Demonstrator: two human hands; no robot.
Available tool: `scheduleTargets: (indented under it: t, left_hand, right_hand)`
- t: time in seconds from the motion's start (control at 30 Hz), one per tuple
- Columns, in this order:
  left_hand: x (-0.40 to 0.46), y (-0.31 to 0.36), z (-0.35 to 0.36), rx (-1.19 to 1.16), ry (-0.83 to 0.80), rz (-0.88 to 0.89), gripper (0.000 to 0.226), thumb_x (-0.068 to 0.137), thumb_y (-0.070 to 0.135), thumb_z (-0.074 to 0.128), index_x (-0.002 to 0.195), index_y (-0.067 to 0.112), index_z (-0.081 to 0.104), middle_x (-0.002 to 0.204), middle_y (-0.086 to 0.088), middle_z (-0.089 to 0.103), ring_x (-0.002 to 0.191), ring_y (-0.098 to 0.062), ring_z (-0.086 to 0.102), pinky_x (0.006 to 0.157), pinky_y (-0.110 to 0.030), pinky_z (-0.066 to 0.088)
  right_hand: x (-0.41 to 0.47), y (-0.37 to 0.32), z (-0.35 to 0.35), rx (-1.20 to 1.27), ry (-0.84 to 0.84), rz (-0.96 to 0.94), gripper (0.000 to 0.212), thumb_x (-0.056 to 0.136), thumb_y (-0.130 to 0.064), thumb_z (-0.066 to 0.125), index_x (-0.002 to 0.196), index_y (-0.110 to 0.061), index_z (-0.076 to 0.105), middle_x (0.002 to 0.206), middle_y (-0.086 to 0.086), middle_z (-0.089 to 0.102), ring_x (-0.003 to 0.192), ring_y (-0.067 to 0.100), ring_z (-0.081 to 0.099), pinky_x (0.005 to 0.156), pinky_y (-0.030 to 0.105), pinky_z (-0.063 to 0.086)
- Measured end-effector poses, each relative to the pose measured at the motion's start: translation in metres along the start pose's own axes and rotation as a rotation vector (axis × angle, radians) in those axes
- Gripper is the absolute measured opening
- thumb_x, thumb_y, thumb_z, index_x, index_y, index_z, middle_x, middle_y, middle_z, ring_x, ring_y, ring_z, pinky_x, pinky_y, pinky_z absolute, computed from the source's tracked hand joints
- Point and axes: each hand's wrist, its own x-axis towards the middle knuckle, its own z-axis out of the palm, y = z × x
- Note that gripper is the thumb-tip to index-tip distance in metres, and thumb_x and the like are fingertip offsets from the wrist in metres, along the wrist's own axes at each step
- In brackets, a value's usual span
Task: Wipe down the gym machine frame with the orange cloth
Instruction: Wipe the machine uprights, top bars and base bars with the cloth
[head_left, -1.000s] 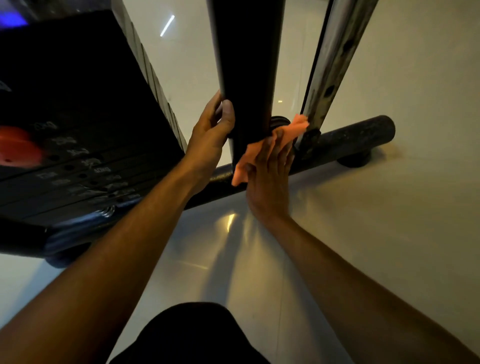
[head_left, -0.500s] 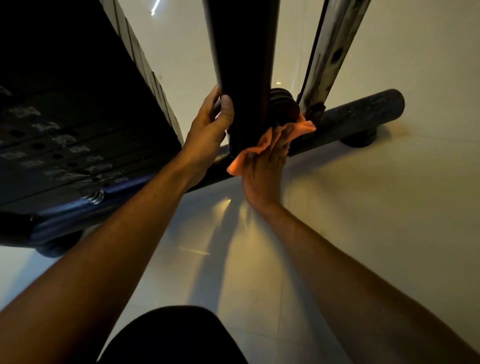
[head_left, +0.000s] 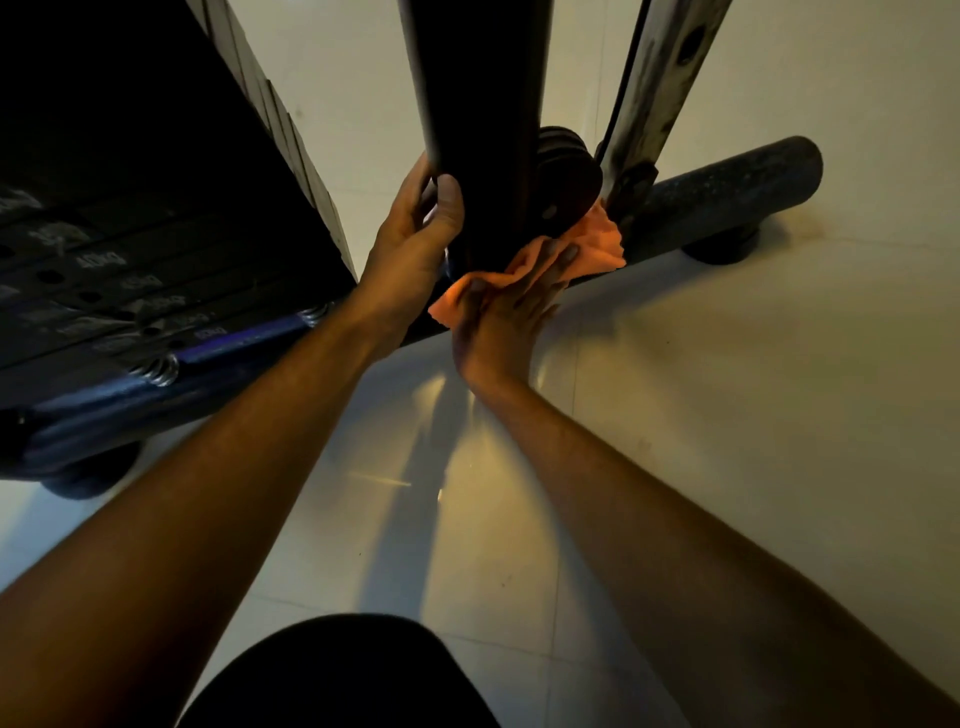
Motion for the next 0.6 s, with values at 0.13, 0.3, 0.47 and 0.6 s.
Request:
scheduleTargets:
  t: [0.13,0.3,0.47,0.6]
  left_hand:
    - [-0.001,0.003,0.001,0.006,-0.004,-0.002,0.052,0.117,0.04,0.037,0.167,0.029,0.032,0.166,0.008,0.045,0.147,-0.008,0.047,0.097,-0.015,0.056]
    - [-0.001,0.003,-0.003,0.022,-0.018,0.001,0.05,0.116,0.043,0.038,0.165,0.03,0.036,0.163,0.011,0.049,0.148,-0.01,0.048,0.105,-0.025,0.057]
    - [-0.001,0.003,-0.005,0.045,-0.036,-0.002,0.05,0.117,0.042,0.039,0.165,0.028,0.035,0.165,0.007,0.045,0.147,-0.01,0.047,0.088,-0.011,0.056]
    - [0.001,-0.001,-0.005,0.028,-0.034,-0.008,0.051,0.117,0.039,0.038,0.167,0.028,0.031,0.168,0.004,0.042,0.144,-0.007,0.047,0.089,-0.013,0.055]
  right_hand:
    - [0.005,0.022,-0.005,-0.251,0.019,-0.102,0.11,0.103,-0.077,0.033,0.17,0.004,-0.001,0.177,0.032,-0.009,0.164,0.053,-0.002,0.133,0.063,0.009]
    - [0.007,0.035,-0.009,-0.253,-0.017,-0.182,0.108,0.105,-0.067,0.047,0.17,0.004,-0.002,0.176,0.032,-0.011,0.163,0.055,-0.005,0.133,0.065,0.012]
    - [0.001,0.021,-0.006,-0.102,0.055,-0.091,0.101,0.108,-0.063,0.043,0.17,0.003,-0.002,0.177,0.03,-0.012,0.165,0.051,-0.003,0.133,0.065,0.014]
    - [-0.006,-0.024,0.006,0.16,0.087,0.119,0.107,0.106,-0.069,0.037,0.168,0.002,-0.014,0.175,0.027,-0.024,0.166,0.043,-0.007,0.133,0.057,0.003]
